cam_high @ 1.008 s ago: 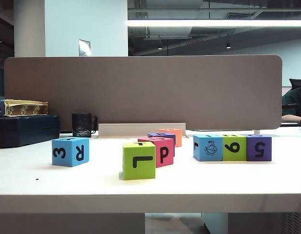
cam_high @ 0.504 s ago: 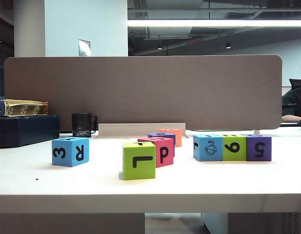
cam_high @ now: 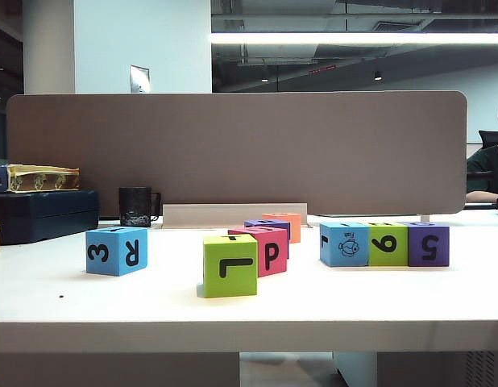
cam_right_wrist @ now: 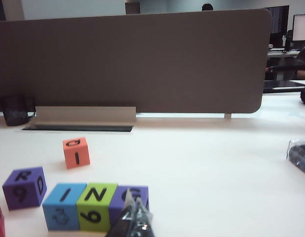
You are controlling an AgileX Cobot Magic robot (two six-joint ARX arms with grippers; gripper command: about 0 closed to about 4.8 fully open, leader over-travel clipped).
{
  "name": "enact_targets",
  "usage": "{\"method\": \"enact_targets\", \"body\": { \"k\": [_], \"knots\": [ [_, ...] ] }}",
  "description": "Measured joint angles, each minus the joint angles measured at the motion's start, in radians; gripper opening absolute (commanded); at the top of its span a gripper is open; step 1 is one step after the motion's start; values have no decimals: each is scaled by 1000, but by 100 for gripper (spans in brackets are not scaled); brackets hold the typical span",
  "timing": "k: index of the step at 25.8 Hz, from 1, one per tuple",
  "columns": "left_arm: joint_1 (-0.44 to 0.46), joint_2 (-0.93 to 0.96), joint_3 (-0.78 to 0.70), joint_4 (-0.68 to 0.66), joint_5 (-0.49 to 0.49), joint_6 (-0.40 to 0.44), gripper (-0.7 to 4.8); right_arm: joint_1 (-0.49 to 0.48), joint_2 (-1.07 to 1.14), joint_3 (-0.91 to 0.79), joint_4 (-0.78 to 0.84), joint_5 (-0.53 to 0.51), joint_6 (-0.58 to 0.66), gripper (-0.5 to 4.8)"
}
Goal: Select the appropriate blocks from the scattered letter blocks on the table and arrange them in a row to spell out "TURING".
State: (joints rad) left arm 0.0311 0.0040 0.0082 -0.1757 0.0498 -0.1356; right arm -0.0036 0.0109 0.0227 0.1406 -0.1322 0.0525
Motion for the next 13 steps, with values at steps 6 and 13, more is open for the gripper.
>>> {"method": "enact_targets", "body": {
  "k": [6, 13],
  "knots": [
    [0, 0, 0, 0, 0, 0, -3, 0, 0, 43, 0, 0, 3, -1],
    [0, 0, 0, 0, 0, 0, -3, 0, 0, 83, 2, 0, 4, -1]
  ]
}}
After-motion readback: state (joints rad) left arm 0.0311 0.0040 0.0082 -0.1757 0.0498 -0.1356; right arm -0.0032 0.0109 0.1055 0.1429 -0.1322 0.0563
